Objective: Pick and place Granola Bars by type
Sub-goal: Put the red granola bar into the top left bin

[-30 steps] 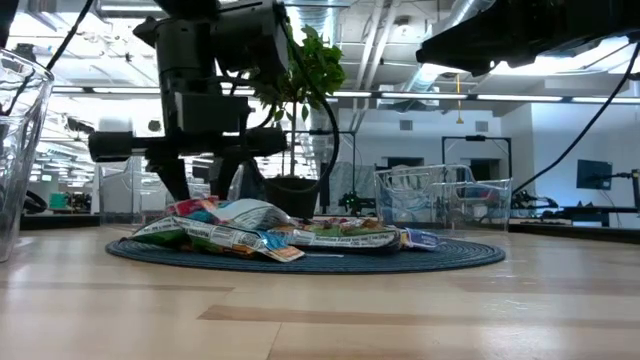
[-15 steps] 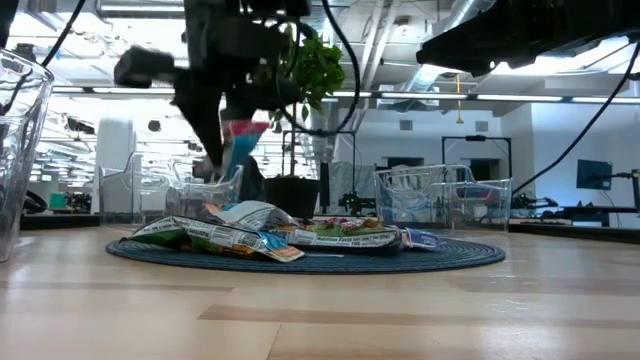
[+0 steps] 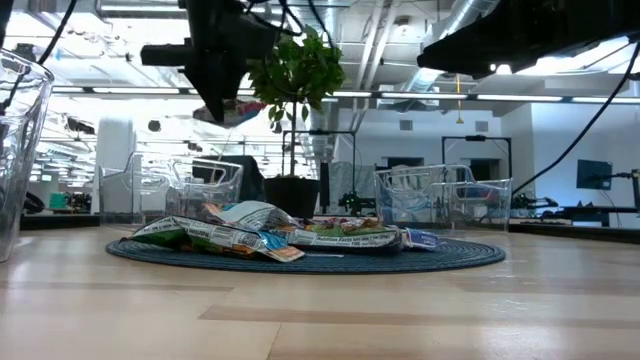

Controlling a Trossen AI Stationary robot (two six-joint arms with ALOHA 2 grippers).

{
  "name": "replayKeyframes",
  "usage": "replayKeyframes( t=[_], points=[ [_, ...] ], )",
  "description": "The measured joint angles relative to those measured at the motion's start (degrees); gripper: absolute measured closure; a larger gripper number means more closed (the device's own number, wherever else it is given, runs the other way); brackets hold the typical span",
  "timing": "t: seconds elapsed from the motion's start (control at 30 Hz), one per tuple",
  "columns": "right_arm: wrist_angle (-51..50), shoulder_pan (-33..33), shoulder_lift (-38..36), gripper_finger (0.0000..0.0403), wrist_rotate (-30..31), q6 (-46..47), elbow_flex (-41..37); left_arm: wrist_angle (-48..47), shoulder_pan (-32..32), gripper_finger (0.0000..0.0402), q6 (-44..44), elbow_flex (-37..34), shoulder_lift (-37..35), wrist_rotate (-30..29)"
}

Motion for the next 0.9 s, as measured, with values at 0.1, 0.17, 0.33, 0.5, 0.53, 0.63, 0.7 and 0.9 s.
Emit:
replayKeyframes(
  t=[0.1,0.17,0.33,0.5,0.53,0.63,0.7,0.9],
  points=[
    [-0.1,0.0,0.0,0.0272,0.0,0.4,0.0,-2.2,4.0,0.0334,-5.6,-0.6,-2.2,-3.0],
    [-0.1,0.0,0.0,0.0272,0.0,0.4,0.0,-2.8,7.3,0.0334,-8.0,-2.0,-3.4,-3.5],
    [-0.1,-0.1,0.0,0.0272,0.0,0.4,0.0,-2.9,15.4,0.0334,-10.5,-7.2,-5.1,-3.2],
    [-0.1,-0.2,0.0,0.0272,0.0,0.4,0.0,-1.0,21.1,0.0334,-8.1,-12.2,-5.0,-1.3],
    [-0.1,-0.3,0.0,0.0272,0.0,0.4,0.0,-0.6,21.8,0.0334,-7.3,-12.8,-5.0,0.4],
    [-0.1,-0.9,0.0,0.0272,0.0,0.9,0.0,0.4,23.2,0.0334,-5.1,-14.0,-5.0,3.8],
    [-0.1,-1.5,0.0,0.0272,0.0,1.3,0.0,0.8,23.6,0.0332,-4.0,-14.7,-5.0,4.5],
    [-0.1,-3.0,0.1,0.0272,0.0,3.0,0.0,2.0,23.6,0.0294,-3.1,-15.0,-5.0,3.3]
  ],
)
